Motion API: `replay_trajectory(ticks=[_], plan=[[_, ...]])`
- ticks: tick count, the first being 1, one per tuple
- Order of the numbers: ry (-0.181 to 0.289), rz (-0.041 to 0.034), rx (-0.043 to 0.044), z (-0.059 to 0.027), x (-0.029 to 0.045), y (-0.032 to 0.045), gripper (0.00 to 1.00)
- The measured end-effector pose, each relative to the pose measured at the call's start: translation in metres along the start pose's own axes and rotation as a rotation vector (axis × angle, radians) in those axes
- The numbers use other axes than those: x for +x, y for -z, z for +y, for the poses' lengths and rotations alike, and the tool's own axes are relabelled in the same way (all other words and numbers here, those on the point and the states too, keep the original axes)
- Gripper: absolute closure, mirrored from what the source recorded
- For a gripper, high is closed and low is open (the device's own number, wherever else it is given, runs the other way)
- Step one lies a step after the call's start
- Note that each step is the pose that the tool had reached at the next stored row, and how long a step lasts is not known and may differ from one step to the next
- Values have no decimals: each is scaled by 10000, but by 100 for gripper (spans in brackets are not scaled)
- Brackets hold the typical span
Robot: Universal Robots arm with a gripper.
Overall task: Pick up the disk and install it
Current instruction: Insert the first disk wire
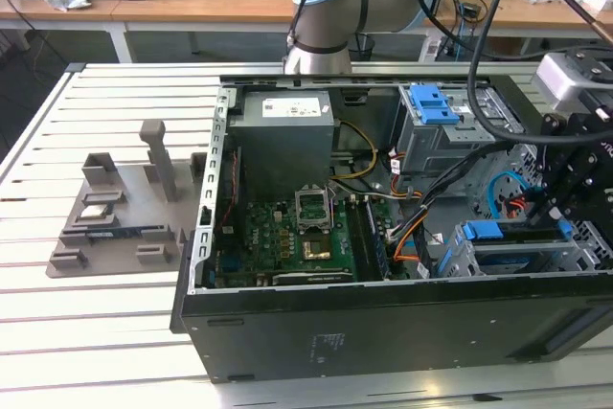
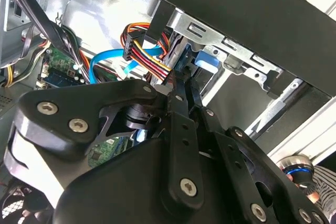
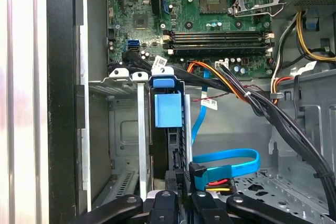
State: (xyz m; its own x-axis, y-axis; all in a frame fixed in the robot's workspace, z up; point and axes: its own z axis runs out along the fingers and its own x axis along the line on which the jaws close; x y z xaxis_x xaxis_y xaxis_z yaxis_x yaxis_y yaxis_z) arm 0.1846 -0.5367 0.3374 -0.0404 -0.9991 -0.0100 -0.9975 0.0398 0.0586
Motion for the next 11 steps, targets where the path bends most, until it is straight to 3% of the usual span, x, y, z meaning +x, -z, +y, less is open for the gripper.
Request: replay_trajectory(ticks=[5, 8, 11], plan=[[0, -9, -5, 4, 0, -5, 84], [0, -4, -1, 5, 0, -3, 76], [0, -3, -1, 8, -1, 58, 76]])
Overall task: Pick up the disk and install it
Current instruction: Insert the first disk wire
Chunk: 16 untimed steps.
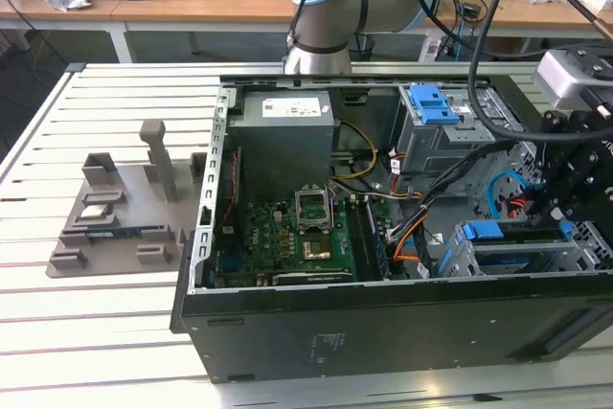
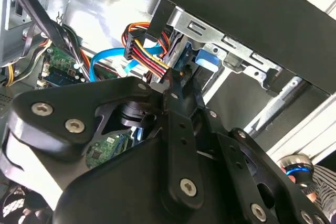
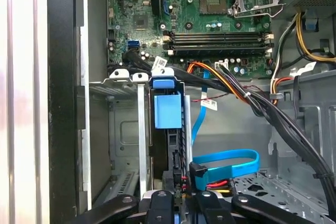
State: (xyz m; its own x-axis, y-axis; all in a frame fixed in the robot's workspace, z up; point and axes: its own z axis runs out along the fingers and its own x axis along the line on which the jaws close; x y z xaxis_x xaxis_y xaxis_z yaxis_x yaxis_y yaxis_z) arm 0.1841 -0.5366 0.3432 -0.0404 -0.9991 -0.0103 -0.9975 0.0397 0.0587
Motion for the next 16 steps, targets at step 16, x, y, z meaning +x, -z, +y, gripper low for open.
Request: replay_trajectory(ticks=[16], plan=[[1, -6, 0, 32, -6, 545, 89]])
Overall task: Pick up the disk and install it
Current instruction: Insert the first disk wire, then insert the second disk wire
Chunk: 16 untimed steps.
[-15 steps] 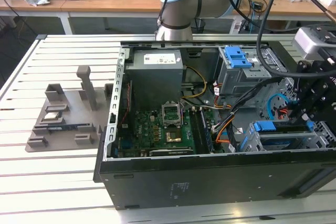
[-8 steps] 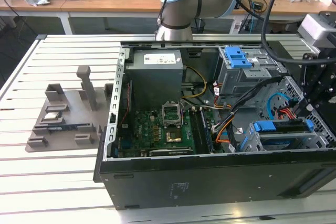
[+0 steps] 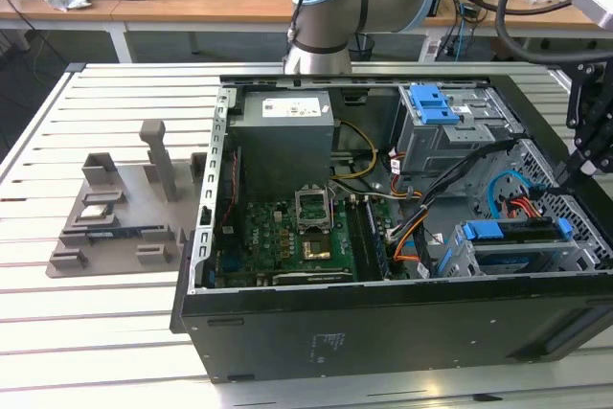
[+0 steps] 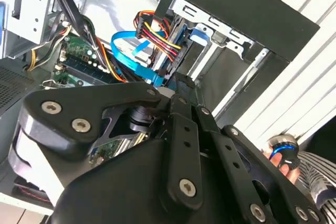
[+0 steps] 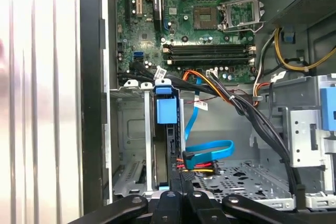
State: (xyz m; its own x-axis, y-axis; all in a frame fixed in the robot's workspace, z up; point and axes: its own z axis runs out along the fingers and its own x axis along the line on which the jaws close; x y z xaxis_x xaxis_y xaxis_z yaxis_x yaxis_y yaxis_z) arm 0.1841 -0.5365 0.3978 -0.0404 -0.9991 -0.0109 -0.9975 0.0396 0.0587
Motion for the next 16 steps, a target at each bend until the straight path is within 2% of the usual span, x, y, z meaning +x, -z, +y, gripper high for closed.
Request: replay_trajectory(ticks=[10, 11, 12, 13, 16], plan=[[0, 1, 0, 0, 0, 2, 89], [0, 1, 1, 0, 0, 2, 83], [0, 0, 0, 0, 0, 2, 71], [0, -1, 0, 0, 0, -1, 64], [31, -13, 0, 54, -25, -75, 64]])
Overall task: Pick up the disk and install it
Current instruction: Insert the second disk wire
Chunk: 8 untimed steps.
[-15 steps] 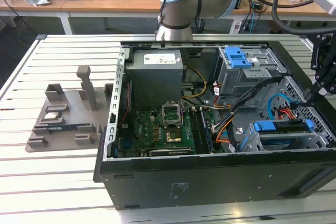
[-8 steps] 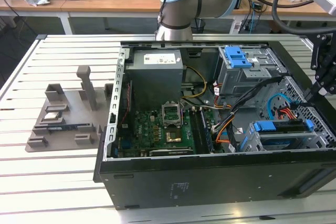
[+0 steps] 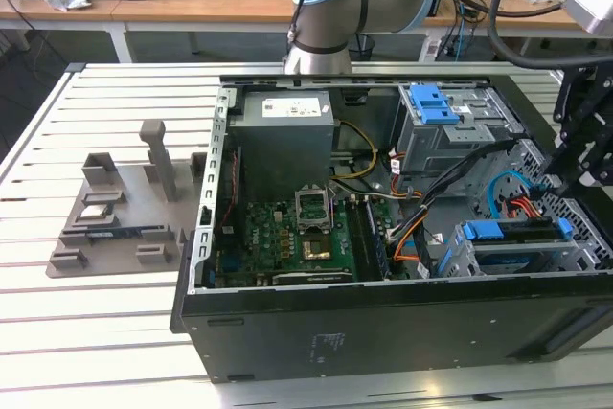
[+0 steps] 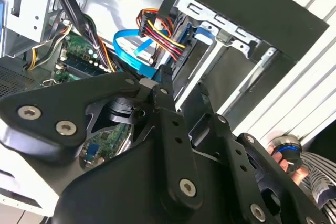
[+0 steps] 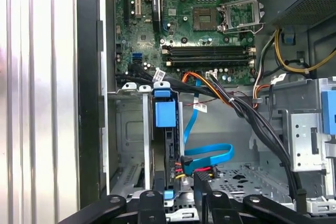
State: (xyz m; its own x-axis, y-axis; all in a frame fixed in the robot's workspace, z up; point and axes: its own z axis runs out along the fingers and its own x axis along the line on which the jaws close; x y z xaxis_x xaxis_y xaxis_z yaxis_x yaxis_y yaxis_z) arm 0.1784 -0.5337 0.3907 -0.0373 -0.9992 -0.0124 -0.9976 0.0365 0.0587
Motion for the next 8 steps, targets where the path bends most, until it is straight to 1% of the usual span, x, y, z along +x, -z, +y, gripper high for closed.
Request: replay_trajectory(ticks=[3, 7, 8], plan=[[97, 4, -1, 17, -9, -60, 64], [402, 21, -5, 27, -9, -142, 64], [424, 22, -6, 27, -9, -152, 64]])
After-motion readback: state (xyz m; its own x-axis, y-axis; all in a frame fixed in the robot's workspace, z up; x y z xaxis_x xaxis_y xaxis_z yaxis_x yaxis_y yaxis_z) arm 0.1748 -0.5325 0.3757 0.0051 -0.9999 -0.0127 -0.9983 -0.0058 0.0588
